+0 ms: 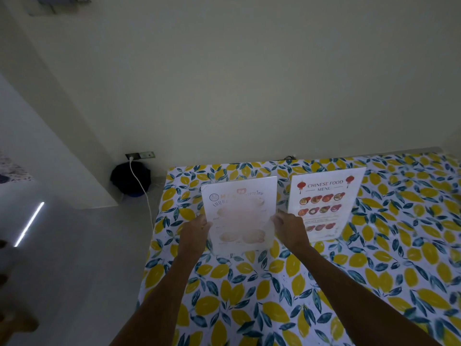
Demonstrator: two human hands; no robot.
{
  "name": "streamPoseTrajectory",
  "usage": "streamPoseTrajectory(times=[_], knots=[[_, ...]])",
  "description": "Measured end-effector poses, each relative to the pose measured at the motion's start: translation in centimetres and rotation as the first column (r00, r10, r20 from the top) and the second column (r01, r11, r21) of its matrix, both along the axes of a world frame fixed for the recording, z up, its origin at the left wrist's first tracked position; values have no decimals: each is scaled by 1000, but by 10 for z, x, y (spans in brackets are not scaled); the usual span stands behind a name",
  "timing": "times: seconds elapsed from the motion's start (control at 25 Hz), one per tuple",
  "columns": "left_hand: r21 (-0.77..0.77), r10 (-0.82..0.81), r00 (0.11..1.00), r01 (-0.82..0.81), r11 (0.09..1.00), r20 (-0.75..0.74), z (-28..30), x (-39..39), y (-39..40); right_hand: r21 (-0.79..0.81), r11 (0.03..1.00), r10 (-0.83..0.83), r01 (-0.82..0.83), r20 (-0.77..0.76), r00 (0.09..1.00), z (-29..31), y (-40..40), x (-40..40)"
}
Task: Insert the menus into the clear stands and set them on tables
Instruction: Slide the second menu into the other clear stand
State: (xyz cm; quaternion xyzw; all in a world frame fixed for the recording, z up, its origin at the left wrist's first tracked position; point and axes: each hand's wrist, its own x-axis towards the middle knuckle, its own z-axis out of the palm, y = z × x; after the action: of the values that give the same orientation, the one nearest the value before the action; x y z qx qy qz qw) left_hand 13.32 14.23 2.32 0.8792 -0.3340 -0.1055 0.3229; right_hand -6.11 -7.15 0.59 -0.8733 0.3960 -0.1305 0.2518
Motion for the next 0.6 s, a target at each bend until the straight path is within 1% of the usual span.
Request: streamPoseTrajectory(times=[0.12,0.24,0.32,0.36,0.44,0.48,0.52,0.6], knots=[[-4,24,999,-24,1000,-32,-1,-3,-3,-10,1000,-9,9,-5,1000,2,3,0],[-8,42,993,-43,999,-111,2,-12,-5,4,1000,3,-3,-1,1000,3,5,-3],[-24,52,982,-57,998,-182,6,-19,-4,0,1000,31,-31,-8,999,9,6,-7],[-28,59,981,-65,997,-184,7,-22,-2,-12,998,54,-54,-16,998,13,7,-9],[21,102,983,-100,995,-151,9,-32,0,-36,991,128,-128,-9,992,19,5,-19],[75,132,984,-124,989,-121,12,-39,0,-39,984,172,-172,0,985,22,1,-28],[151,157,986,-147,978,-60,14,-48,0,-36,978,206,-206,-4,979,26,-3,-39],[295,171,977,-202,934,128,20,-73,-2,-56,967,246,-248,-42,968,29,-14,-65]])
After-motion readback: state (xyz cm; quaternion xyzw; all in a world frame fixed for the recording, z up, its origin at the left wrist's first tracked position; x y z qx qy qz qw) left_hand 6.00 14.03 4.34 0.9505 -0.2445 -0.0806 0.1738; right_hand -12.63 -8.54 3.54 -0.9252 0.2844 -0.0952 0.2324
